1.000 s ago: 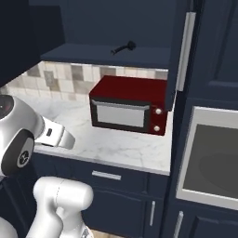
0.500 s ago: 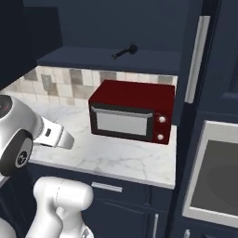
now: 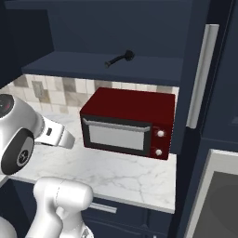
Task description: Locate and retrieve the sponge and dish brush from the cabinet. Place them next to the sink.
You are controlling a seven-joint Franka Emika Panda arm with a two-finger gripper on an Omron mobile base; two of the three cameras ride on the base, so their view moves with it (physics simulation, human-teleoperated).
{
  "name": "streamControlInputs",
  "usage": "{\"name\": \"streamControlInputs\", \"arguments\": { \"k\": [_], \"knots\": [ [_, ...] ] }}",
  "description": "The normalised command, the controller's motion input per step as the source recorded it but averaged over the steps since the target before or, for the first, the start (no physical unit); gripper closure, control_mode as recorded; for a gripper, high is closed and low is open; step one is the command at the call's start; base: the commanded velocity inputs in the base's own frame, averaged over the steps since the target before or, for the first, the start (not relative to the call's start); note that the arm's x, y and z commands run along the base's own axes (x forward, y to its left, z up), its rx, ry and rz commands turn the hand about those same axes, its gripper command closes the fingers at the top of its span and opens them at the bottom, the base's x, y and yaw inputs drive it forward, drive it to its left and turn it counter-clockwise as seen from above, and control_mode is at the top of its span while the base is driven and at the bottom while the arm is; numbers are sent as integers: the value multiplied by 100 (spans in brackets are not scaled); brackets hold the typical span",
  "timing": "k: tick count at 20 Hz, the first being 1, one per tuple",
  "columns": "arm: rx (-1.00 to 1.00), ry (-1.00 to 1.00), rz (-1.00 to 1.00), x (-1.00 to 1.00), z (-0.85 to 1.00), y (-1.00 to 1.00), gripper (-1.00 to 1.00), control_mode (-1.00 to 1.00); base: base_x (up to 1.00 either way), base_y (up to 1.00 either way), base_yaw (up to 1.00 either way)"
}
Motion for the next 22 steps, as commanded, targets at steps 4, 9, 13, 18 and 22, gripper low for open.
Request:
{"name": "streamControlInputs", "arguments": {
  "k": [4, 9, 13, 18, 22],
  "knots": [
    [0, 0, 0, 0, 0, 0, -100, 100, 14, 0, 0],
    [0, 0, 0, 0, 0, 0, -100, 100, 47, -1, 3],
    [0, 0, 0, 0, 0, 0, -100, 100, 31, 0, 0],
    [0, 0, 0, 0, 0, 0, -100, 100, 47, 1, 0],
    [0, 0, 0, 0, 0, 0, -100, 100, 61, 1, 0]
  ]
}}
